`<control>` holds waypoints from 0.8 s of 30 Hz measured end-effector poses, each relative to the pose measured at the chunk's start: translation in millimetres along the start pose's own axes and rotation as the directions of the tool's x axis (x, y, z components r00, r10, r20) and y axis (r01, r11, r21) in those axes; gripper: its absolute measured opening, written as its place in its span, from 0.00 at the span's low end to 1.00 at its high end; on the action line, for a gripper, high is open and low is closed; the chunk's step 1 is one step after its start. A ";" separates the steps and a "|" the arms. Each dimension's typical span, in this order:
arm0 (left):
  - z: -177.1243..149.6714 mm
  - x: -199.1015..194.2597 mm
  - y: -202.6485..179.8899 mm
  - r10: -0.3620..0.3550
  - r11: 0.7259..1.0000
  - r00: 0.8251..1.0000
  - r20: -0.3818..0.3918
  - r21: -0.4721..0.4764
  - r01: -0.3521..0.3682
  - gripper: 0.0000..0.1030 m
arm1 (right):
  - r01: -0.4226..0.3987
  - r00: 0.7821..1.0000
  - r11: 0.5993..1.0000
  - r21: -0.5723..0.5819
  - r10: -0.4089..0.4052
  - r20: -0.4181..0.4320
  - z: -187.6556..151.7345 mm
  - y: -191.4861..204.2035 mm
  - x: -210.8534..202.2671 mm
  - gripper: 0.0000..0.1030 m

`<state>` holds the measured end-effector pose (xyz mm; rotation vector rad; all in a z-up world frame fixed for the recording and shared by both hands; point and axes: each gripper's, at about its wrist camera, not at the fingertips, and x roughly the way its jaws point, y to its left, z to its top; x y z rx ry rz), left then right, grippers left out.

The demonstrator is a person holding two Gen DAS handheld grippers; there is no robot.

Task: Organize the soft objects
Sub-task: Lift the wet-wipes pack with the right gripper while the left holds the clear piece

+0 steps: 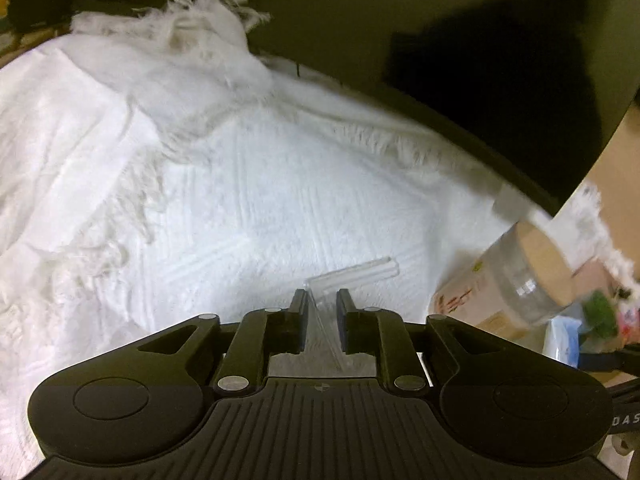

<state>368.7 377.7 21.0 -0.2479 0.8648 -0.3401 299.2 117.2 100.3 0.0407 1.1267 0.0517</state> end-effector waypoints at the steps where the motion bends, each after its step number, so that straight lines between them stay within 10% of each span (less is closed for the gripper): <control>1: -0.2 2.7 -1.9 0.007 1.000 1.000 -0.005 0.008 -0.007 0.22 | 0.017 1.000 1.000 -0.007 -0.017 -0.004 -0.7 3.4 6.1 0.78; 24: 25.0 -20.9 -10.6 -0.075 0.996 0.993 0.092 0.063 0.069 0.15 | 0.058 0.998 0.998 -0.025 -0.057 0.033 -4.1 -5.8 -25.6 0.78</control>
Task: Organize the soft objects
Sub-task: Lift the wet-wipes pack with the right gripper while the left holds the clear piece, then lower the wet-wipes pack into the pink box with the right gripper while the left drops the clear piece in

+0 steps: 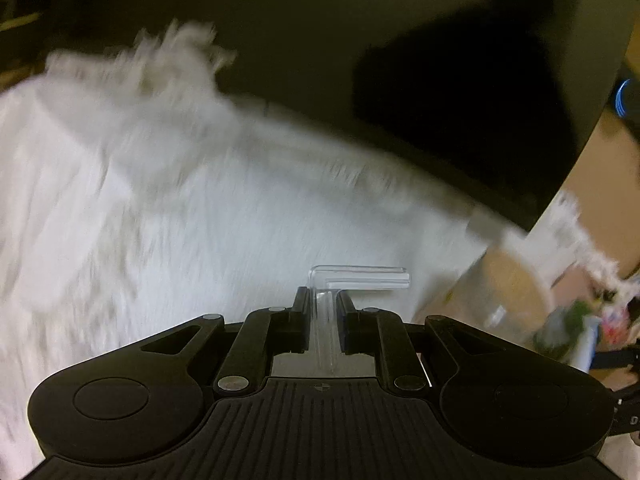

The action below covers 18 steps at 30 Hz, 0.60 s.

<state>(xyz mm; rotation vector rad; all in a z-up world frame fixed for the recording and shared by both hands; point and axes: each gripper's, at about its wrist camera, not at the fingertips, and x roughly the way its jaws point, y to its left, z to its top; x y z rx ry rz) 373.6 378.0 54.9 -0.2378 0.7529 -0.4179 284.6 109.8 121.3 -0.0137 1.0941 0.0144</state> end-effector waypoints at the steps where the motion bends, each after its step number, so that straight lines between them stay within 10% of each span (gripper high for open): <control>1: 9.1 -4.5 -4.5 -0.012 1.000 1.000 0.020 0.011 0.012 0.15 | -0.006 1.000 1.000 0.010 0.006 0.013 2.8 -5.7 -8.7 0.77; 10: 62.0 -46.5 -91.1 -0.216 0.973 0.962 0.165 0.114 0.199 0.15 | 0.018 0.978 0.995 0.103 -0.039 0.206 30.9 -81.3 -127.7 0.76; 18: 49.5 -38.6 -219.7 -0.455 0.878 0.886 0.093 0.213 0.429 0.15 | 0.181 0.926 0.973 0.144 -0.218 0.307 6.8 -158.4 -224.4 0.76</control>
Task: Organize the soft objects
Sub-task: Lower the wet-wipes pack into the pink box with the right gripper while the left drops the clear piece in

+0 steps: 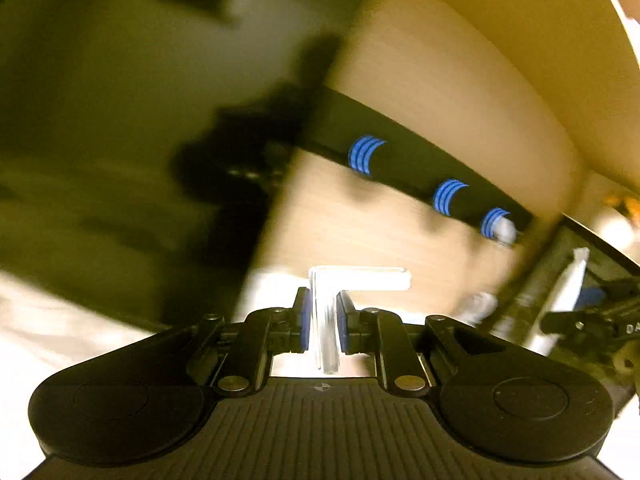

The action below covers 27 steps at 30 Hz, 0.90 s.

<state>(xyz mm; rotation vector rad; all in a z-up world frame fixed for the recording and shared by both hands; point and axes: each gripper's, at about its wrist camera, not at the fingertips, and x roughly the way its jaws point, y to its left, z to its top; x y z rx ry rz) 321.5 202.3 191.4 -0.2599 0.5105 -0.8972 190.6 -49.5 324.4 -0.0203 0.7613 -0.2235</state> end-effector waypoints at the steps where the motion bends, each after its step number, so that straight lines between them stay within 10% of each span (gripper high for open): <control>1: -3.9 14.4 -13.9 -0.021 1.000 1.000 -0.022 0.003 0.021 0.15 | 0.025 1.000 1.000 0.004 -0.025 0.003 -3.7 -12.0 -5.5 0.76; 7: -38.1 107.4 -83.7 -0.135 0.991 0.974 -0.183 -0.002 0.137 0.16 | 0.075 0.996 0.991 0.109 -0.069 -0.055 -35.7 -86.2 -4.1 0.76; 13: -101.2 225.4 -102.0 -0.140 0.983 0.879 -0.456 -0.172 0.068 0.16 | 0.084 0.989 0.981 0.173 -0.061 -0.133 -70.4 -133.3 21.0 0.76; 22: -103.5 178.5 -93.9 0.006 0.992 0.964 -0.264 -0.117 -0.038 0.17 | -0.045 0.975 0.982 0.182 0.082 -0.207 -80.2 -127.4 73.9 0.76; 27: -97.2 109.8 -87.5 0.077 0.994 0.981 -0.176 -0.064 -0.090 0.17 | -0.100 0.941 0.981 0.164 0.147 -0.303 -67.7 -100.6 140.7 0.76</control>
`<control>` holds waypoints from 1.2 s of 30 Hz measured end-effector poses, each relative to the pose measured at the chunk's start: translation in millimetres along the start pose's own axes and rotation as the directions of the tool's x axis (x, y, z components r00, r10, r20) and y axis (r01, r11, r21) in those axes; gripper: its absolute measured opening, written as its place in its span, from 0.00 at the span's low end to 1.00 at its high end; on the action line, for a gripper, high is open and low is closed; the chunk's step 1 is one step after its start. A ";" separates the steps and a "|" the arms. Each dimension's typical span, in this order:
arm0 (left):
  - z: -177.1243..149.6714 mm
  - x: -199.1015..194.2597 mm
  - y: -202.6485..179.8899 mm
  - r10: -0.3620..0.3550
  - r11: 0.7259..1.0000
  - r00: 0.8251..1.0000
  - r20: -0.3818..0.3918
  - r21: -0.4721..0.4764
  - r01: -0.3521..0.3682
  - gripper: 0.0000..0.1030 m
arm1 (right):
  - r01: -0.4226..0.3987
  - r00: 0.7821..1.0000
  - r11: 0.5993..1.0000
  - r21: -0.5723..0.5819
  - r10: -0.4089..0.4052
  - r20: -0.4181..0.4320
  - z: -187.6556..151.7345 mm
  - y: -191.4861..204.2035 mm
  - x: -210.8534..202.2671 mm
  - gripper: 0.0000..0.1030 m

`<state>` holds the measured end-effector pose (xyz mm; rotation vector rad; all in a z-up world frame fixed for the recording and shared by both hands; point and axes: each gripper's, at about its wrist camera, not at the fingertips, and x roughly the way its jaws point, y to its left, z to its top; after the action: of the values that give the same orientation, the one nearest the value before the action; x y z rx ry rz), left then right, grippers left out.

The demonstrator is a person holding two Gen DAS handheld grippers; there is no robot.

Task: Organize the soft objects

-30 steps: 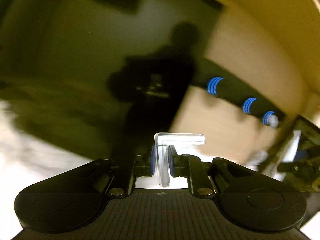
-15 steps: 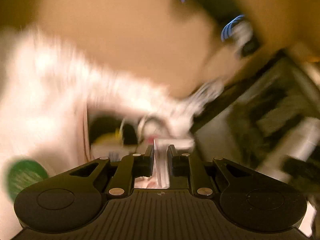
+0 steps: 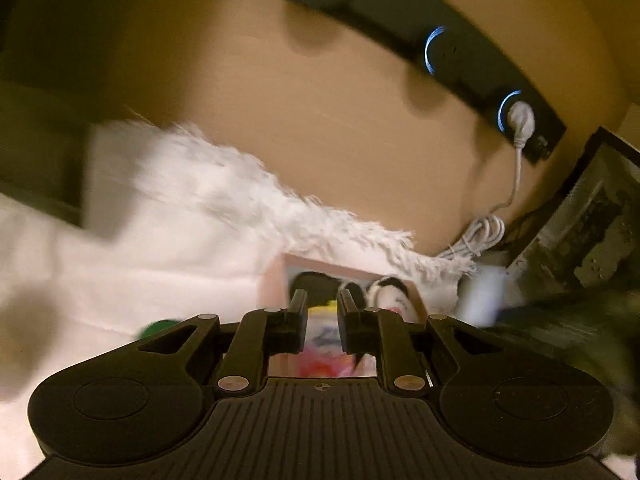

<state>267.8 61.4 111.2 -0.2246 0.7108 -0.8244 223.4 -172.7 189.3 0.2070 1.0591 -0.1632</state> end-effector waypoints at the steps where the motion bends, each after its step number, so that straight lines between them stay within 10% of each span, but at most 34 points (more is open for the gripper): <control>1: -5.3 -11.3 2.6 0.006 1.000 1.000 0.001 0.015 -0.006 0.17 | -0.006 0.999 1.000 0.008 0.006 -0.050 8.3 2.7 23.3 0.76; 5: -30.8 -43.1 16.0 0.055 0.996 0.997 -0.053 0.076 -0.051 0.17 | 0.012 0.987 0.998 0.058 -0.003 -0.159 23.6 10.3 95.6 0.75; 12: -71.2 -52.0 48.4 0.105 0.989 0.973 -0.208 0.124 -0.080 0.17 | 0.131 0.987 0.991 0.015 -0.129 -0.101 25.5 34.1 119.6 0.76; 27: -1.3 0.7 -27.1 -0.181 0.947 0.965 -0.188 0.233 0.223 0.17 | 0.102 0.986 0.965 0.240 -0.130 0.104 -25.9 -3.9 4.8 0.90; 34: 1.7 75.7 -58.0 -0.111 0.956 0.954 -0.279 0.233 0.179 0.17 | 0.102 0.994 0.931 0.350 -0.106 -0.007 -68.4 -34.0 36.4 0.41; 36: -3.9 88.9 -59.7 -0.058 0.956 0.954 -0.296 0.260 0.139 0.17 | 0.057 0.998 0.920 0.387 -0.058 -0.008 -70.9 -42.8 53.2 0.40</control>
<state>271.3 -43.8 91.4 0.1172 0.8478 -1.0562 179.1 -198.5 105.2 0.5334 1.0223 -0.4279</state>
